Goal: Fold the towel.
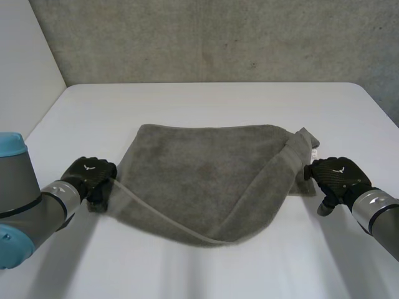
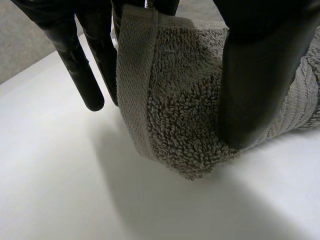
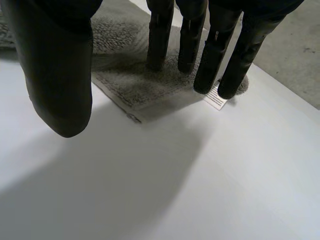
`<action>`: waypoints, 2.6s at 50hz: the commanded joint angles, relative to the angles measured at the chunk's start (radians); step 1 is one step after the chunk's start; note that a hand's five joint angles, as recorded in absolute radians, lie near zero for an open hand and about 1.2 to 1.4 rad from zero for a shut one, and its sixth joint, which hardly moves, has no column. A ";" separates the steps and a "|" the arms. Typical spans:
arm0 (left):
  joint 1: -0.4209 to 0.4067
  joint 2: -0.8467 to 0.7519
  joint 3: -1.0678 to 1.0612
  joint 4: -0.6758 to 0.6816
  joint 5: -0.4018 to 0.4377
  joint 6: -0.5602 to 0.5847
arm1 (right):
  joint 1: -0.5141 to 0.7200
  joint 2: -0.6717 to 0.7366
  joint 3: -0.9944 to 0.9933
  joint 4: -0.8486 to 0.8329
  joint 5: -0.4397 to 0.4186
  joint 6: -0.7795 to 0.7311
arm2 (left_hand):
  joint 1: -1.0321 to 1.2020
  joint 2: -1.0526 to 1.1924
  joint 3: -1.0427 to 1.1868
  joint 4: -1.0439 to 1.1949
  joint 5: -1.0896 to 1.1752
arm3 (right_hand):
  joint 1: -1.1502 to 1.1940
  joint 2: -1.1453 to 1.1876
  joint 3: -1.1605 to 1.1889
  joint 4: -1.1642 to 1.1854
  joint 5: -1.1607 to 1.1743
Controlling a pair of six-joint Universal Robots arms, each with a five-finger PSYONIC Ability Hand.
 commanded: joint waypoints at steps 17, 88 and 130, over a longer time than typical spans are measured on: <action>0.008 0.035 -0.081 0.131 -0.004 -0.011 | 0.015 0.135 -0.112 -0.034 0.002 0.050 | -0.001 -0.010 -0.006 -0.005 -0.001 | 0.102 0.109 0.103 0.110 0.096; 0.005 0.052 -0.111 0.153 -0.004 -0.011 | 0.072 0.268 -0.255 -0.096 0.036 0.070 | -0.194 -0.203 -0.199 -0.199 -0.195 | 0.190 0.197 0.192 0.198 0.184; 0.003 0.052 -0.111 0.153 -0.003 -0.013 | 0.075 0.294 -0.275 -0.088 0.036 0.066 | -0.194 -0.203 -0.199 -0.199 -0.195 | 0.873 0.880 0.875 0.881 0.867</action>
